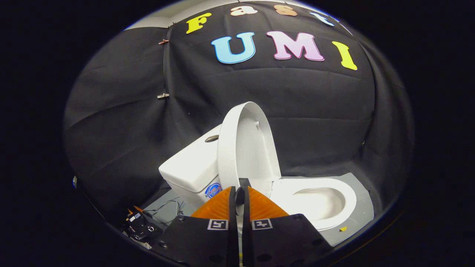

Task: Open the toilet lid.

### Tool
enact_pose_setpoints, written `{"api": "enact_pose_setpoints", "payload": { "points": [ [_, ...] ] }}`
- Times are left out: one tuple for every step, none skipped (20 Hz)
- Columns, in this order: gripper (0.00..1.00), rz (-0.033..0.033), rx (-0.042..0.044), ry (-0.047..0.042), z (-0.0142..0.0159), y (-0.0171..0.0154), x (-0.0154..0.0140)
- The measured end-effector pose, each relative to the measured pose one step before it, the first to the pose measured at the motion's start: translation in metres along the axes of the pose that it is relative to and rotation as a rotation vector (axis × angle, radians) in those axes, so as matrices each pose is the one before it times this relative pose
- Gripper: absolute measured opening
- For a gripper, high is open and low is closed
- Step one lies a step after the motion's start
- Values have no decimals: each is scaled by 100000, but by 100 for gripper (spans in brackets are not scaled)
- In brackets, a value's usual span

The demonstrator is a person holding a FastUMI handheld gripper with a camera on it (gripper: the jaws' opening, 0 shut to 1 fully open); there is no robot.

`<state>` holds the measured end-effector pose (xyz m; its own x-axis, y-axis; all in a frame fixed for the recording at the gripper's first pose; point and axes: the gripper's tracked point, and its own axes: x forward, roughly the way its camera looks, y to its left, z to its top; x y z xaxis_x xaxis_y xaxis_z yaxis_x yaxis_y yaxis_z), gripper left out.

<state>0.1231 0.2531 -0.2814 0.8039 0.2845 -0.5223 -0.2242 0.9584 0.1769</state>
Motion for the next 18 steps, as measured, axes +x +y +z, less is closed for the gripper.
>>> {"api": "enact_pose_setpoints", "payload": {
  "points": [
    [8,244,24,171,-28,195,-1],
    [8,411,149,61,23,241,143],
    [8,609,-104,126,-153,373,115],
    [8,433,-391,299,-126,272,22],
    [8,-20,-726,-15,-76,83,16],
    [8,-278,-738,28,47,-27,-21],
    [9,1,-87,-100,-39,-80,-41],
    [8,270,214,-96,48,-120,-44],
    [8,4434,1373,-420,96,626,87],
    [16,95,676,681,90,-57,72],
    [24,356,616,-1018,538,-101,-425],
    [27,-76,533,-1956,569,-167,-468],
    [46,570,-314,-2372,885,115,-350],
    [64,325,-710,-2374,833,123,-521],
    [82,483,-778,-1383,932,264,-805],
    [100,-623,-1094,-1427,840,-297,-537],
    [99,249,-380,-2055,844,-72,-715],
    [99,189,-356,-2397,1218,48,-838]
  ]
}}
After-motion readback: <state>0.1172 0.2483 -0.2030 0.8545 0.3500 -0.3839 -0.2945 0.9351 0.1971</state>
